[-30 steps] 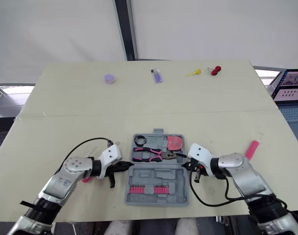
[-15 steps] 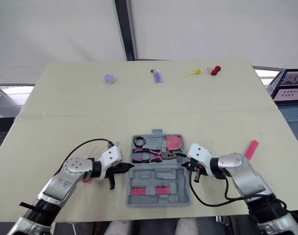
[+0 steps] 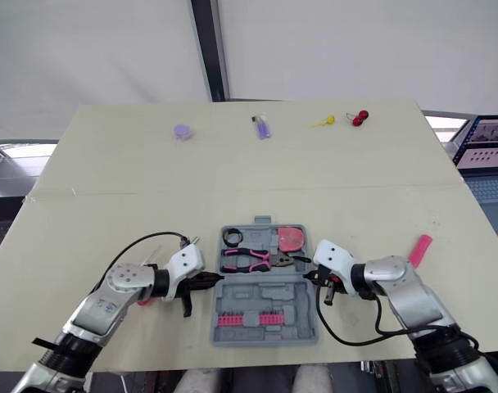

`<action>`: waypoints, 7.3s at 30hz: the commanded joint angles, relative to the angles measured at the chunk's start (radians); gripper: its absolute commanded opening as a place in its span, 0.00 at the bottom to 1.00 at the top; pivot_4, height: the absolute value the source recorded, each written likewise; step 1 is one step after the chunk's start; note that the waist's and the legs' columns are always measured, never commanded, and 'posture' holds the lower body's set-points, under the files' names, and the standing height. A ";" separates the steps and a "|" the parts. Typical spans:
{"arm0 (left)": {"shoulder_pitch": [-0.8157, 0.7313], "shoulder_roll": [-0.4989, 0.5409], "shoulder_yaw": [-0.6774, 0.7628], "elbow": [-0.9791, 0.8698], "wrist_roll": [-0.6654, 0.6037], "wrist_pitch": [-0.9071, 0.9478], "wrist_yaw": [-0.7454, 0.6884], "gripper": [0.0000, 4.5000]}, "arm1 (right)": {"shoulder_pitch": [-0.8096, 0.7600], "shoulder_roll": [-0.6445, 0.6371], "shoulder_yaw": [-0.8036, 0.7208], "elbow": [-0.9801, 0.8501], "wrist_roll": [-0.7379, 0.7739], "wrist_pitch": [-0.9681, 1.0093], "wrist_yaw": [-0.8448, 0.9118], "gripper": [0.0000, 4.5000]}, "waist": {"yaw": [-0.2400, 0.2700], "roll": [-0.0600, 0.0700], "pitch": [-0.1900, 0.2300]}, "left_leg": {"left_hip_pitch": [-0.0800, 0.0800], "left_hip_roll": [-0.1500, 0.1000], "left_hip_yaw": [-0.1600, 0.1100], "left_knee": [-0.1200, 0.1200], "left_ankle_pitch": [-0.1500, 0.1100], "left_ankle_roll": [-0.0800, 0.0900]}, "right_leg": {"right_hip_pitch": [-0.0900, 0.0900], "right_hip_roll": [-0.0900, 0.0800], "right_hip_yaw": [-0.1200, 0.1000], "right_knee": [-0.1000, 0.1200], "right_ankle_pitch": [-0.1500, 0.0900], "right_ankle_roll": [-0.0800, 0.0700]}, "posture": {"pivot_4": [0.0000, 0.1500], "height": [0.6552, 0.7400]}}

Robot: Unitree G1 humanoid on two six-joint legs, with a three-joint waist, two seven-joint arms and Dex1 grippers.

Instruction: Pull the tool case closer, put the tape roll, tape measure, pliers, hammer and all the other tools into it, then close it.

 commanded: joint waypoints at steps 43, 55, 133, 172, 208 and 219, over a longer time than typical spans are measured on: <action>0.258 0.133 0.884 -0.067 -0.309 0.138 0.219 1.00 | 0.193 -0.201 -0.869 0.391 0.352 0.039 -0.048 0.99 | -0.002 -0.001 0.005 | -0.001 0.001 0.001 -0.002 -0.001 0.000 | 0.000 0.000 0.000 -0.002 0.000 0.000 | 1.00 1.00; 0.270 0.024 1.033 0.150 -0.231 -0.008 0.576 1.00 | 0.199 -0.102 -0.961 0.687 0.297 -0.321 -0.299 0.99 | -0.006 -0.001 0.006 | 0.001 0.001 0.001 -0.002 -0.001 0.000 | 0.000 0.000 0.001 -0.002 0.000 0.000 | 1.00 1.00; 0.249 0.043 0.528 0.553 -0.175 -0.601 0.054 1.00 | -0.236 -0.130 -0.176 -0.434 0.514 0.201 0.078 0.99 | -0.001 -0.003 0.006 | -0.005 0.009 0.013 0.001 -0.002 -0.002 | -0.016 0.008 0.010 0.005 0.002 -0.003 | 1.00 1.00; 0.221 0.044 0.532 0.653 -0.189 -0.663 0.060 0.01 | -0.237 -0.134 -0.169 -0.421 0.480 0.151 0.126 1.00 | -0.002 -0.002 0.006 | 0.000 0.009 0.017 0.000 -0.002 -0.002 | -0.016 0.008 0.012 0.006 0.002 -0.003 | 1.00 1.00; -0.482 0.336 -0.044 -0.092 -0.279 0.175 -0.441 0.01 | 0.073 -0.279 -0.411 -0.403 0.488 0.144 0.106 1.00 | 0.002 -0.007 0.009 | -0.005 0.010 0.019 0.001 -0.003 -0.002 | -0.019 0.008 0.011 0.004 0.003 -0.004 | 1.00 1.00; -0.488 0.198 -0.172 -0.182 -0.150 0.263 -0.320 0.01 | 0.153 -0.331 -0.432 -0.454 0.504 0.172 0.131 1.00 | 0.005 -0.007 0.009 | -0.008 0.010 0.018 0.003 -0.003 -0.001 | -0.019 0.008 0.011 0.004 0.003 -0.004 | 1.00 1.00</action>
